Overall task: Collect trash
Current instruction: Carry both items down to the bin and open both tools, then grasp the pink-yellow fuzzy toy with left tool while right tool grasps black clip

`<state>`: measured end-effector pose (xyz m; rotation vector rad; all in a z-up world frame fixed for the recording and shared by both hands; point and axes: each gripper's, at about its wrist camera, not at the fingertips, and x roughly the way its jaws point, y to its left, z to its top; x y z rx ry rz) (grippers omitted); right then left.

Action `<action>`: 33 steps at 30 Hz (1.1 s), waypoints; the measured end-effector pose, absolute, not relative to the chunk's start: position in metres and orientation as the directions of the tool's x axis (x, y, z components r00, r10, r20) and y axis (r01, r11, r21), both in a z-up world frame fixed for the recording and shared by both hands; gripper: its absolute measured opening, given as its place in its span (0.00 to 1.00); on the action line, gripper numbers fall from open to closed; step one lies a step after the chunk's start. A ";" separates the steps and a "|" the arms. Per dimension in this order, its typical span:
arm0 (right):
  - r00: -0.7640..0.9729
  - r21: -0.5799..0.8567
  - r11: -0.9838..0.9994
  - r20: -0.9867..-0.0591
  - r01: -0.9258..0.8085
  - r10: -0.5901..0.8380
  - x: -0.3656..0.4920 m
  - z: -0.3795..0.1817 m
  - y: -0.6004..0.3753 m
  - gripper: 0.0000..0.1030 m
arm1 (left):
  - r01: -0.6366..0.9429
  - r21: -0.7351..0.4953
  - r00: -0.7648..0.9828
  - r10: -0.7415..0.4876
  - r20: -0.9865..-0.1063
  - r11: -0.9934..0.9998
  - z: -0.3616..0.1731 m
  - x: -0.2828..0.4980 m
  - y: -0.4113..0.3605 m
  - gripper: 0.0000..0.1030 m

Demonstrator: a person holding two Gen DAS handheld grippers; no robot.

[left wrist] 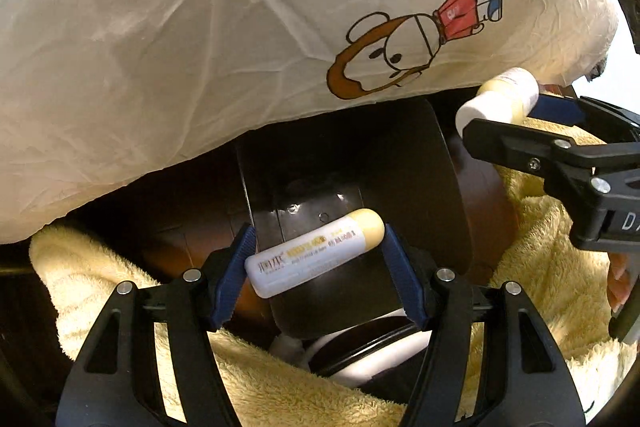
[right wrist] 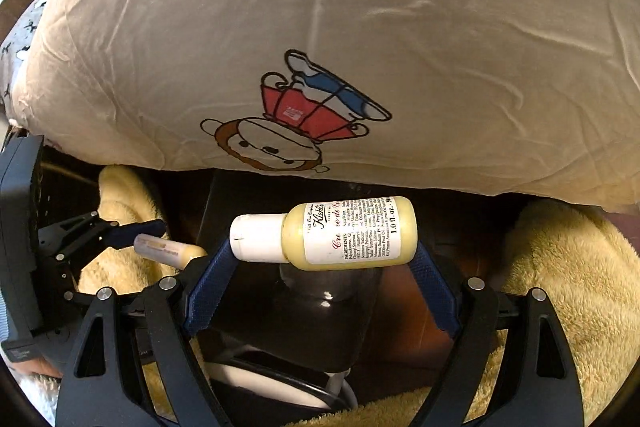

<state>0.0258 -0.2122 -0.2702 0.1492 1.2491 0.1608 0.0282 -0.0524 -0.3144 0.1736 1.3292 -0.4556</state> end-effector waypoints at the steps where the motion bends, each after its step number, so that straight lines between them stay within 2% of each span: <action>1: 0.311 0.202 0.979 -0.928 -0.036 0.203 0.025 -0.268 -0.215 0.85 | 0.416 -0.134 0.170 -0.221 -0.960 0.900 -0.313 0.029 -0.052 0.67; 2: 0.316 0.204 0.978 -0.926 -0.034 0.204 0.024 -0.268 -0.216 0.91 | 0.414 -0.130 0.178 -0.220 -0.959 0.901 -0.310 0.030 -0.053 0.75; 3: 0.325 0.204 0.978 -0.924 -0.029 0.202 0.024 -0.265 -0.218 0.92 | 0.410 -0.125 0.188 -0.218 -0.958 0.903 -0.310 0.028 -0.053 0.79; 11: 0.436 0.202 0.979 -0.880 -0.009 0.186 0.022 -0.229 -0.243 0.92 | 0.394 -0.078 0.294 -0.206 -0.934 0.916 -0.265 0.031 -0.043 0.81; 19: 0.685 0.093 0.995 -0.723 -0.025 0.085 0.032 -0.135 -0.259 0.92 | 0.358 -0.047 0.518 -0.240 -0.821 0.933 -0.174 0.039 -0.023 0.86; 26: 0.726 0.047 0.998 -0.687 0.039 0.004 0.086 -0.111 -0.280 0.92 | 0.344 0.005 0.619 -0.222 -0.754 0.939 -0.131 0.072 -0.027 0.86; 33: 0.735 -0.049 0.989 -0.663 0.142 -0.138 0.126 -0.091 -0.311 0.92 | 0.363 -0.008 0.626 -0.250 -0.739 0.932 -0.123 0.104 -0.042 0.86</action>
